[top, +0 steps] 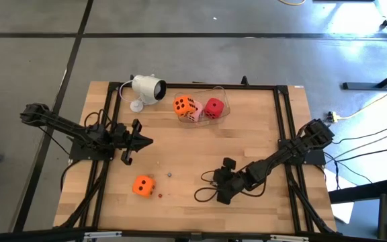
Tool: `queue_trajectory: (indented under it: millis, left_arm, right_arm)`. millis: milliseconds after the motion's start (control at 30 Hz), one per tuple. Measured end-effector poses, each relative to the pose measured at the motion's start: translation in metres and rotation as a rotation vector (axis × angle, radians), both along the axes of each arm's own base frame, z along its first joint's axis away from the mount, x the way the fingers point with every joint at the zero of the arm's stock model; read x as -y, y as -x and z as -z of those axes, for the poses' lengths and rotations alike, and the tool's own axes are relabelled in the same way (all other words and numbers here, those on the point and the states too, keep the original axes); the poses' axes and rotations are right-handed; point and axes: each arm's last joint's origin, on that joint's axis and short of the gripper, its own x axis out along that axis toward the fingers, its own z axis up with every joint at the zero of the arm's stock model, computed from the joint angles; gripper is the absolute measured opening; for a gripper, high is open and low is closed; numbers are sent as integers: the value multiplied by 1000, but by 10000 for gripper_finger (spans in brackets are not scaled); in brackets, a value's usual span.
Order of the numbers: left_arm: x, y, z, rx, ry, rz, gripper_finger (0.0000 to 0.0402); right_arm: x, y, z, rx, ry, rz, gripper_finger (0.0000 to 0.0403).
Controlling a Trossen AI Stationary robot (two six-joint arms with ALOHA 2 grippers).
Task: Pick & Place Dice
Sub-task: Put the bottom small blue die into the transparent bin
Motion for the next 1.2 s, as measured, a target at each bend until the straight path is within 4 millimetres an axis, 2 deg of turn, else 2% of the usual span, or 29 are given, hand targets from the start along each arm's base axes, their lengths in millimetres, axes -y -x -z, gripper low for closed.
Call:
queue_trajectory:
  millis: [167,433,800,967,1200]
  left_arm:
    - [0,0,0,0,0,0,8]
    - [0,0,0,1,0,0,11]
    - [0,0,0,0,0,0,13]
    - [0,0,0,0,0,0,11]
    - [0,0,0,0,0,0,10]
  right_arm:
    - [2,-2,0,-5,-22,3,206]
    - [-1,-11,16,1,-77,-15,206]
    - [1,-14,19,6,-71,-10,202]
    - [1,-13,19,0,-75,-3,176]
    - [2,-13,20,-8,-77,5,106]
